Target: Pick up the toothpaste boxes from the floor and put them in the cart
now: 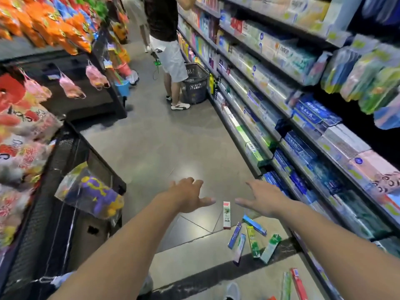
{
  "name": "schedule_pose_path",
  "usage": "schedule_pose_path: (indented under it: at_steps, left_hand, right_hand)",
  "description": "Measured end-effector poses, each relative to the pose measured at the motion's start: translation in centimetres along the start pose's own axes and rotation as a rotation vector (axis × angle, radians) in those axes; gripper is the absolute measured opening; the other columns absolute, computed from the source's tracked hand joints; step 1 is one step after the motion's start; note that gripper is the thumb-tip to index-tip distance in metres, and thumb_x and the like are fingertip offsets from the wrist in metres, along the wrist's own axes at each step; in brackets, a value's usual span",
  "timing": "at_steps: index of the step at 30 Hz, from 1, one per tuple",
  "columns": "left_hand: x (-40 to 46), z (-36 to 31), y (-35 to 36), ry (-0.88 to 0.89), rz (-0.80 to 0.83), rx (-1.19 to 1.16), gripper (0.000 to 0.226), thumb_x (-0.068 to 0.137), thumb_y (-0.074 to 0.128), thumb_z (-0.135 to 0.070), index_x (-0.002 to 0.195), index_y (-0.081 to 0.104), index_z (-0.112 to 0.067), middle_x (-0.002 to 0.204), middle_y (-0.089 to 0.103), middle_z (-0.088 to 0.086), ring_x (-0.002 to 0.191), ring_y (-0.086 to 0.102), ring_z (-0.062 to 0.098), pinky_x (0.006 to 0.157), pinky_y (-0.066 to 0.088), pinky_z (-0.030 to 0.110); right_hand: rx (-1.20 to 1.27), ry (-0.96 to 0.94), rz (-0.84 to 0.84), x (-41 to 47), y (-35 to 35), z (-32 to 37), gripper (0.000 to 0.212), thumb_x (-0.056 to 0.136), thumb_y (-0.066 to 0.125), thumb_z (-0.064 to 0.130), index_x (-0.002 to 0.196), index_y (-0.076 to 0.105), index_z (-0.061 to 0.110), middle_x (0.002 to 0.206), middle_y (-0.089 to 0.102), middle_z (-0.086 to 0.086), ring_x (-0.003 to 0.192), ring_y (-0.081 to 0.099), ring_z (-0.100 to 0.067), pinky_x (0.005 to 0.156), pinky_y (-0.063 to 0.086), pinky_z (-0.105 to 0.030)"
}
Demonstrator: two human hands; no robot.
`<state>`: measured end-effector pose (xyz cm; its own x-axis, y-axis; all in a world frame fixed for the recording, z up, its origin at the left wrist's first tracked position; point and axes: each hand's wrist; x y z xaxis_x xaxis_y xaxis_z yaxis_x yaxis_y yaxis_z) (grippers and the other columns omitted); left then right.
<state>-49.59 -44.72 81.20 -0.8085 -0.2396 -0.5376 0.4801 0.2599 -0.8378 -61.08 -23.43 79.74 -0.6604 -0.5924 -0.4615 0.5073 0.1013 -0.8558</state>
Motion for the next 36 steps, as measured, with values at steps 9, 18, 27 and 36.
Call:
schedule_pose_path:
  at_steps: [9,18,27,36]
  left_hand:
    - [15.3,-1.1,-5.7,0.182,0.086,0.115,0.090,0.086,0.032,-0.079,0.154,0.021,-0.021,0.158,0.028,0.010,0.144,0.027,0.030,0.117,0.020,0.054]
    - [31.6,-6.0,-3.2,0.442,0.305,0.353,0.092,0.085,0.031,-0.080,0.154,0.023,-0.021,0.158,0.027,0.010,0.145,0.027,0.029,0.117,0.017,0.055]
    - [44.0,-10.2,10.8,0.453,0.459,0.388,0.086,0.087,0.036,-0.075,0.148,0.034,-0.014,0.149,0.039,0.014,0.137,0.038,0.034,0.112,0.032,0.047]
    - [59.7,-6.6,38.9,0.135,0.507,0.207,0.062,0.093,0.052,-0.056,0.123,0.054,-0.001,0.119,0.062,0.017,0.110,0.060,0.034,0.082,0.045,0.033]
  right_hand:
    - [0.161,0.180,-0.014,9.9,-2.6,-5.4,0.095,0.078,0.046,0.080,0.148,0.031,0.018,0.151,0.038,-0.005,0.134,0.041,-0.026,0.109,0.036,-0.043]
    - [0.407,0.537,0.060,14.3,3.7,-11.5,0.098,0.075,0.043,0.084,0.142,0.038,0.013,0.147,0.043,-0.010,0.133,0.044,-0.028,0.107,0.039,-0.044]
    - [0.533,0.702,0.106,21.2,17.7,-18.2,0.090,0.081,0.046,0.077,0.145,0.034,0.014,0.147,0.041,-0.010,0.132,0.043,-0.028,0.107,0.039,-0.042]
    - [0.732,0.935,0.080,32.5,48.3,-22.6,0.071,0.089,0.058,0.055,0.135,0.040,0.005,0.130,0.055,-0.015,0.117,0.056,-0.031,0.089,0.046,-0.035]
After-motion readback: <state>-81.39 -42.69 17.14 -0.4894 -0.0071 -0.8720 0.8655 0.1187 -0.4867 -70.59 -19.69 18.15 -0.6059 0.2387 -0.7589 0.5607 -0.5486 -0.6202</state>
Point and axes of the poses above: each hand's wrist, its own x-axis towards the middle knuckle, its own y-axis out of the palm, z = x × y
